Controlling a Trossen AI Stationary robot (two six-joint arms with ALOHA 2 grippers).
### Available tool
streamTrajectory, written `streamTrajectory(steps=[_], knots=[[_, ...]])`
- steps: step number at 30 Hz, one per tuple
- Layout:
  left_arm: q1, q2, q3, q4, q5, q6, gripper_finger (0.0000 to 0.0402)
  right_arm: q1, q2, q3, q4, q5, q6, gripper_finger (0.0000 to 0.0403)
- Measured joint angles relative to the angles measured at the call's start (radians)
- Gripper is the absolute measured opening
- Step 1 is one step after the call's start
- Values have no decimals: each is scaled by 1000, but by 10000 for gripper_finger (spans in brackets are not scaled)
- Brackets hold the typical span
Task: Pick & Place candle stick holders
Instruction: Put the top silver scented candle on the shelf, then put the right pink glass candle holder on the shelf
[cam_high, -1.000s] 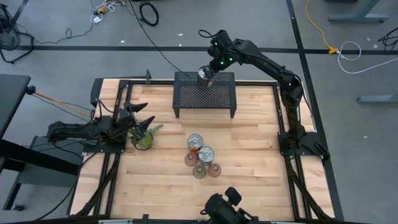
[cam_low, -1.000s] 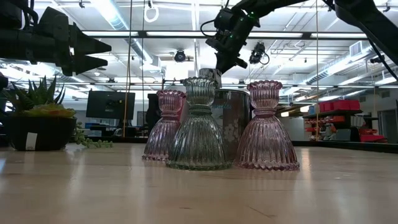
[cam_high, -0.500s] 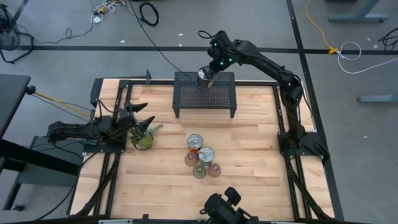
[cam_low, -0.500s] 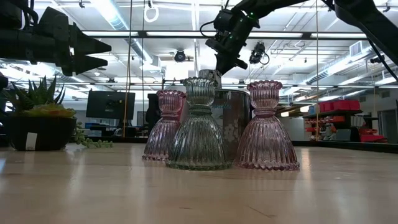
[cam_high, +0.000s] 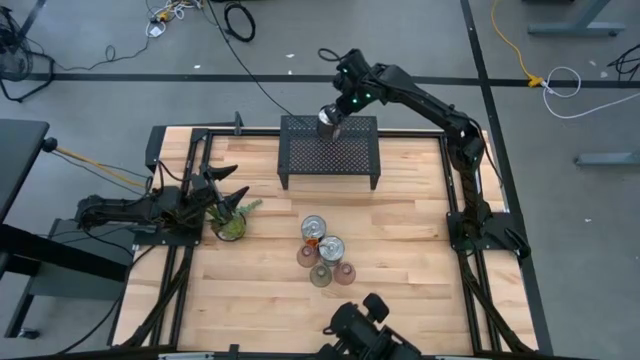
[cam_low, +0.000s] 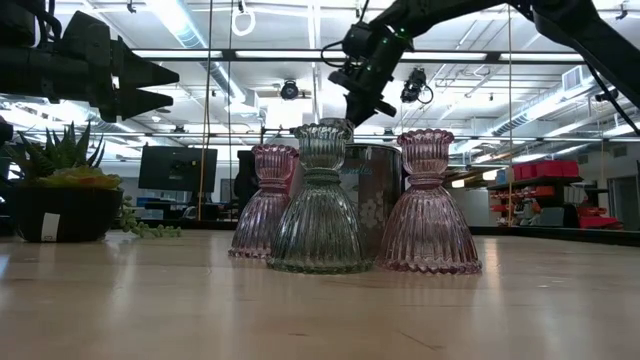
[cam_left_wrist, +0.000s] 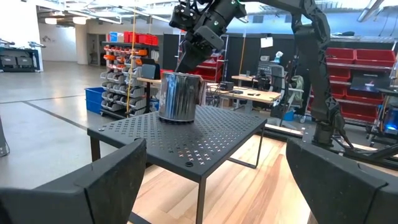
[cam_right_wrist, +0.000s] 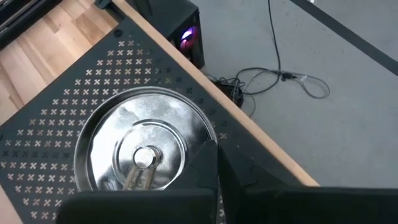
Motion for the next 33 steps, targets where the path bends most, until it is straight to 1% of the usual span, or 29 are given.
streamTrajectory(steps=[8, 18, 33], knots=[[0, 0, 0, 0, 0, 1, 385, -4, 0, 0, 0, 2, -7, 3], [0, 0, 0, 0, 0, 1, 385, -4, 0, 0, 8, 3, -7, 46], [0, 0, 0, 0, 0, 2, 385, -4, -3, 0, 75, 3, 1, 84]])
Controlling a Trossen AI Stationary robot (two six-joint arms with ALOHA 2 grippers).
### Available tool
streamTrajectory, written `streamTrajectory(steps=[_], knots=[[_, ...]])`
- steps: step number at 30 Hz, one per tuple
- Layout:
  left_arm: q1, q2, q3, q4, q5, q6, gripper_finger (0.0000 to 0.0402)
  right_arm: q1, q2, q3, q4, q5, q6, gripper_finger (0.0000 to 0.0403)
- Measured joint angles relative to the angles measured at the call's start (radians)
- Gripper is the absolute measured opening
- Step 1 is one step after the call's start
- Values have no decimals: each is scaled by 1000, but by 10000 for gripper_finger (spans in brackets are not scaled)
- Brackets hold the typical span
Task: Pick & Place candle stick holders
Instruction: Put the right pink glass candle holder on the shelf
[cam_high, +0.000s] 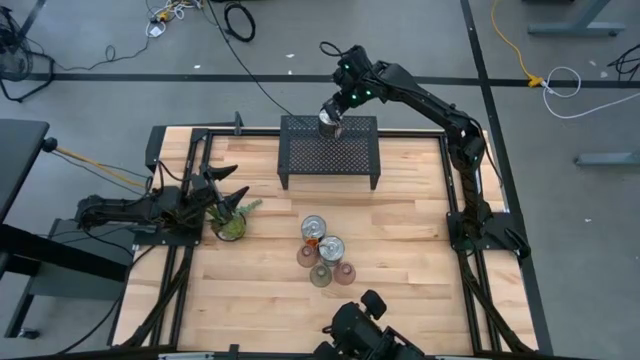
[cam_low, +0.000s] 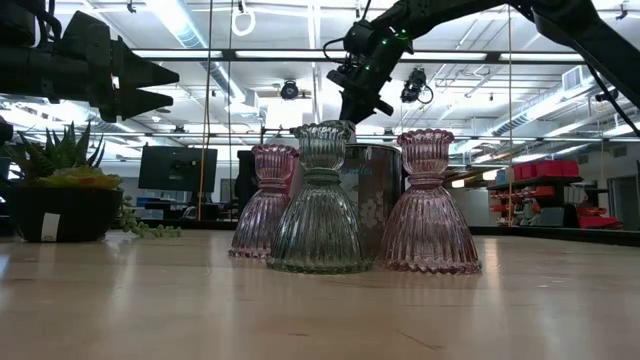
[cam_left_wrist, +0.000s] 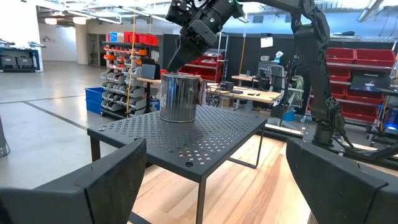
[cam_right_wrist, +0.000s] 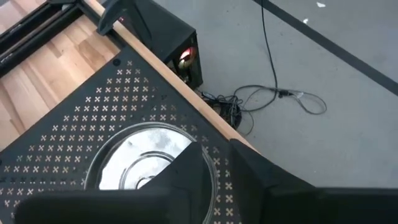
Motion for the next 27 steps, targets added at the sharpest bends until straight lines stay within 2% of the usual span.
streamTrajectory(steps=[8, 12, 17, 27], knots=[[0, 0, 0, 0, 0, 8, 385, 9, -87, 0, 9, -32, -51, 118], [0, 0, 0, 0, 0, 8, 385, 60, -138, 0, -62, -89, -52, 140], [0, 0, 0, 0, 0, 7, 385, 175, -183, 0, -212, -162, -53, 163], [0, 0, 0, 0, 0, 7, 385, 512, -189, 0, -416, -160, 64, 190]])
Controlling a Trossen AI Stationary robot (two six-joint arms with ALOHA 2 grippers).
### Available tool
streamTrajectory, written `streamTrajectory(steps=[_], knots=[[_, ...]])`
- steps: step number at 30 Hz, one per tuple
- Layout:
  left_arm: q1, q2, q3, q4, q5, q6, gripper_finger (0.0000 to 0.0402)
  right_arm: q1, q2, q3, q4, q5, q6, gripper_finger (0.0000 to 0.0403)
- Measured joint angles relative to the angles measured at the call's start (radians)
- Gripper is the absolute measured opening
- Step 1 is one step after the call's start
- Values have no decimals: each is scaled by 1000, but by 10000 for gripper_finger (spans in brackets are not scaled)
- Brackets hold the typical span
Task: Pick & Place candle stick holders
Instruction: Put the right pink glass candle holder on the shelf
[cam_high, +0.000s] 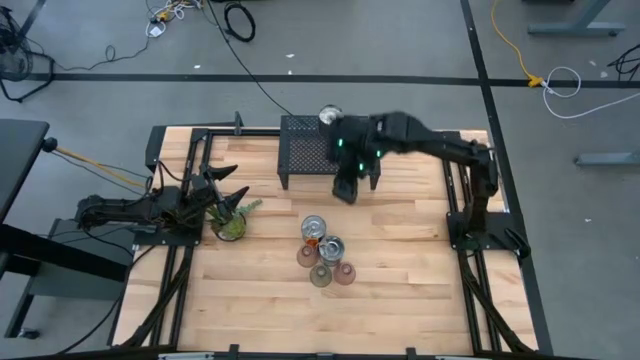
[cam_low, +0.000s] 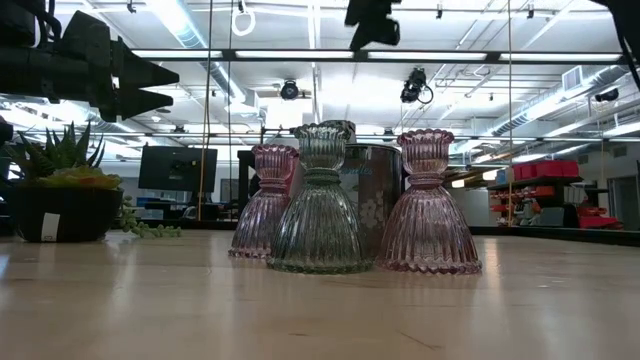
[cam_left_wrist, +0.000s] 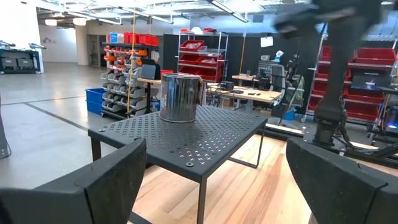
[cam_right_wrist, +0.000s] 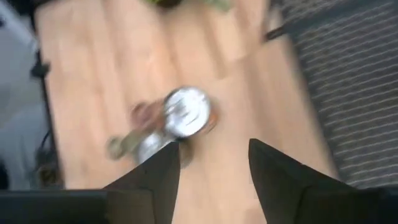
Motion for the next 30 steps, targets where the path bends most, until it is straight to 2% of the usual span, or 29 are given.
streamTrajectory(steps=[2, 7, 12, 16, 25, 27, 30], knots=[[0, 0, 0, 0, 0, 0, 385, 65, 0, 0, -19, 21, 42, 192], [0, 0, 0, 0, 0, -11, 385, 254, 0, -7, -124, 210, 148, 192], [0, 0, 0, 0, 0, -11, 385, 441, -5, -101, -121, 398, 316, 192], [0, 0, 0, 0, 0, -10, 385, 594, -15, -238, -104, 552, 506, 192], [0, 0, 0, 0, 0, -11, 385, 894, -14, -601, 81, 872, 1036, 192], [0, 0, 0, 0, 1, -11, 385, 941, -14, -686, 162, 930, 1128, 192], [0, 0, 0, 0, 1, -11, 385, 984, -14, -816, 368, 963, 1172, 192]])
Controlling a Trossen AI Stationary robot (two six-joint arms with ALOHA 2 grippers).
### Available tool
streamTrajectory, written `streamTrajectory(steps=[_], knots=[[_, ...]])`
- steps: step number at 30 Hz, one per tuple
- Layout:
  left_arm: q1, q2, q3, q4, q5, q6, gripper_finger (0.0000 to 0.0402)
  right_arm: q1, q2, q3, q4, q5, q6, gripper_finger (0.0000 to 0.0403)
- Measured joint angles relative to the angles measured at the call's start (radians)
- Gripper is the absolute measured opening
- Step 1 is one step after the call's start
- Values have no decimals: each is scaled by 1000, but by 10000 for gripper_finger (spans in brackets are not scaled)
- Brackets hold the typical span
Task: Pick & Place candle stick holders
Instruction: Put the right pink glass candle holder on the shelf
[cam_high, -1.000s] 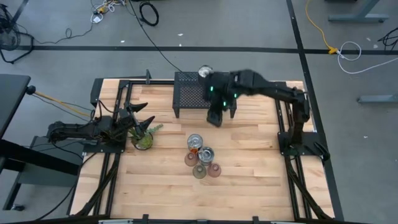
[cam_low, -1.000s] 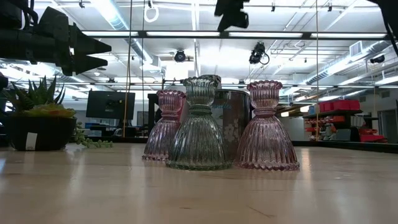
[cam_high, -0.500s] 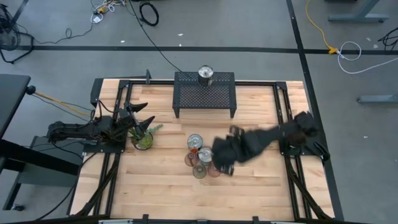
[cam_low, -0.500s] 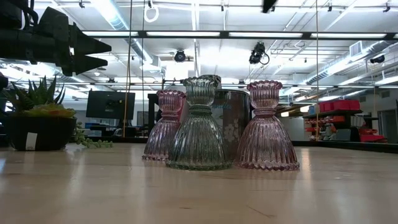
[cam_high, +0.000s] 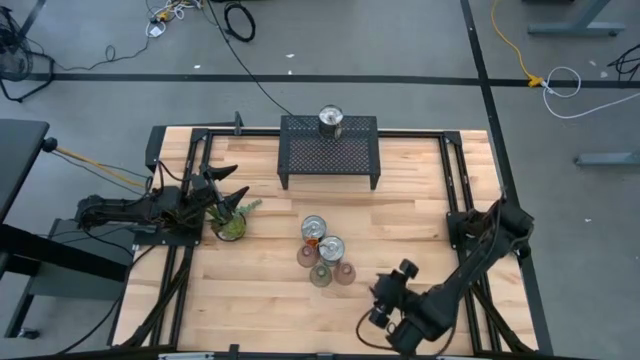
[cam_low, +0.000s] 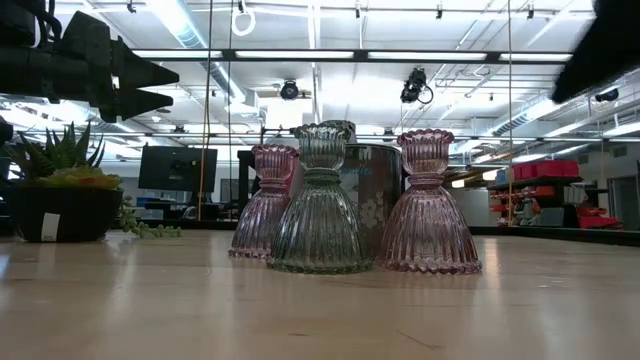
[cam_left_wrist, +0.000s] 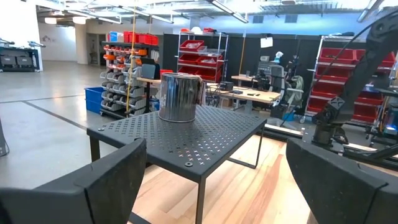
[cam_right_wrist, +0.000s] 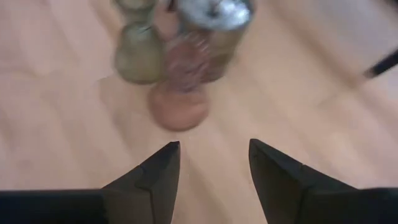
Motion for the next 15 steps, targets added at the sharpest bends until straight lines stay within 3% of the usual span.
streamTrajectory(steps=[8, 11, 15], knots=[[0, 0, 0, 0, 0, -1, 385, 6, 0, -300, 687, 92, -186, 192], [0, 0, 0, 0, 0, -1, 385, -6, 0, -372, 798, 161, -199, 192], [0, 0, 0, 0, 0, -1, 385, -27, 0, -410, 819, 198, -204, 192]])
